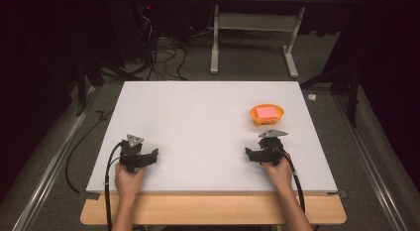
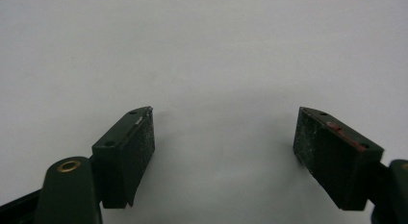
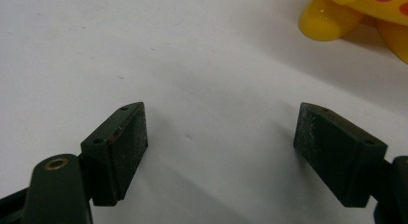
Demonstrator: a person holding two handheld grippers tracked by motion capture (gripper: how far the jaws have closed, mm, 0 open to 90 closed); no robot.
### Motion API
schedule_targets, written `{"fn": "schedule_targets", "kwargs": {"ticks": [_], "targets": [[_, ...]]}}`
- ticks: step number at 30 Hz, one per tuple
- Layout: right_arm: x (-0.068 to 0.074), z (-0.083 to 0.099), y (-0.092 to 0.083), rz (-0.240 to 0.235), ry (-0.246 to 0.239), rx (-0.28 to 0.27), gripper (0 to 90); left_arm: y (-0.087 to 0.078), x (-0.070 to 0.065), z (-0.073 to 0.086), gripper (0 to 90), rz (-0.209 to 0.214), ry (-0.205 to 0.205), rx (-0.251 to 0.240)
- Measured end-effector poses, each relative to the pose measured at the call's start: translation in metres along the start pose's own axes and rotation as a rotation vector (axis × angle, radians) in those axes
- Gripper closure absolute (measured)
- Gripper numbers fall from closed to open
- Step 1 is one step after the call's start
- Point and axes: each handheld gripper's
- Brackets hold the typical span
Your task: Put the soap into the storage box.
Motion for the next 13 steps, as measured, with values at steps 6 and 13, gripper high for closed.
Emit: {"fn": "schedule_targets", "kwargs": {"ticks": [6, 13], "targets": [[0.0, 0.0002, -0.0001, -0.002, 0.002, 0.0, 19.9, 0.0001, 0.0, 0.0, 22.5, 0.0, -0.001, -0.001], [-0.0005, -0.0001, 0.0, -0.01, 0.003, 0.003, 18.5, 0.0001, 0.0001, 0.0, 22.5, 0.0, -0.002, 0.0]]}}
Point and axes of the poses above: each handheld gripper's, and its own axes: y roughly forward along the jaws, z roughly out of its underside, x roughly to its left, and after that the axes turned 14 degrees about y, right-handed
